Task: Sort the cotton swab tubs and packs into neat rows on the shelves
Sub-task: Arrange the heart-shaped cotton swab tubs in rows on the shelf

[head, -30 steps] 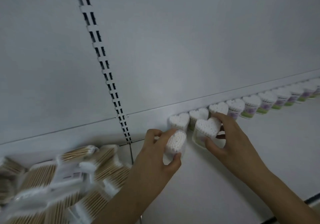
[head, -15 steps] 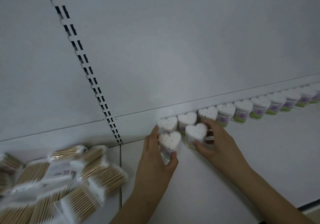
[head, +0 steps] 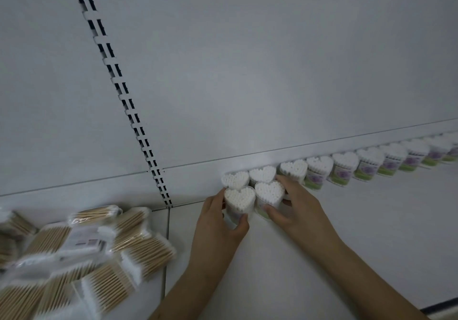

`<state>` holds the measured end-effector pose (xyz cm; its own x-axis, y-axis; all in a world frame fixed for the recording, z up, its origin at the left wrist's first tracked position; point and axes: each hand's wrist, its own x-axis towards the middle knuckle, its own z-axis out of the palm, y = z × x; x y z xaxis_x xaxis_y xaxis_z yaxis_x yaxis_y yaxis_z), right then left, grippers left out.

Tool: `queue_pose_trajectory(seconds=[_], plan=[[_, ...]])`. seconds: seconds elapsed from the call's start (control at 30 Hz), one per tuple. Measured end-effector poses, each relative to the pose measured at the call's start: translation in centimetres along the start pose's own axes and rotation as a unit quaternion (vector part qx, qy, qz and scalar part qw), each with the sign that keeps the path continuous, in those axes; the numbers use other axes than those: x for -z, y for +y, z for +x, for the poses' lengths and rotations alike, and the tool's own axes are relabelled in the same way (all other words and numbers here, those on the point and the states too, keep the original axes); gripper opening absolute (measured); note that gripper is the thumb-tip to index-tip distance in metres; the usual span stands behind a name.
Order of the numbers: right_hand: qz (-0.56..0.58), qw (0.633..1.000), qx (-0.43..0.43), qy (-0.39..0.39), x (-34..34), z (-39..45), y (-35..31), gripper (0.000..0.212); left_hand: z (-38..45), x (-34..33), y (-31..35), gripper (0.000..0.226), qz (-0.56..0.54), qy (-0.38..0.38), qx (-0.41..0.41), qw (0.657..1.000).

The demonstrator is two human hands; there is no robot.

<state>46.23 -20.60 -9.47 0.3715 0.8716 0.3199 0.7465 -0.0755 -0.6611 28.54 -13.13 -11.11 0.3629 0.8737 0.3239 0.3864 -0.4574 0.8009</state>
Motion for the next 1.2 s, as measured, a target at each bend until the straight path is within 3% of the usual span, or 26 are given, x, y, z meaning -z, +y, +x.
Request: queue_pose_trajectory(seconds=[0.27, 0.4, 0.53, 0.63, 0.87, 1.2], plan=[[0.002, 1.000, 0.018, 0.004, 0.3, 0.4, -0.3, 0.072, -0.1, -0.4, 0.0, 0.070, 0.014, 0.006, 0.008, 1.000], [-0.034, 0.999, 0.030, 0.000, 1.3, 0.3, -0.7, 0.080, -0.3, 0.8, 0.1, 0.088, 0.019, -0.023, 0.035, 0.999], [0.014, 0.998, 0.056, 0.040, 2.6, 0.7, -3.2, 0.071, -1.3, 3.2, 0.6, 0.088, 0.018, -0.009, 0.050, 0.999], [0.030, 0.991, 0.105, 0.075, 2.6, 2.6, -6.5, 0.059, -2.3, 5.4, 1.7, 0.073, 0.011, 0.031, 0.018, 0.999], [0.089, 0.965, 0.243, 0.044, -0.6, 5.2, -15.8, 0.059, -4.1, 11.2, 2.8, 0.051, 0.049, 0.127, -0.022, 0.990], [0.162, 0.934, 0.317, 0.009, -9.2, 1.3, -31.7, 0.062, -12.4, 27.0, -3.5, 0.055, 0.090, 0.214, 0.000, 0.973]])
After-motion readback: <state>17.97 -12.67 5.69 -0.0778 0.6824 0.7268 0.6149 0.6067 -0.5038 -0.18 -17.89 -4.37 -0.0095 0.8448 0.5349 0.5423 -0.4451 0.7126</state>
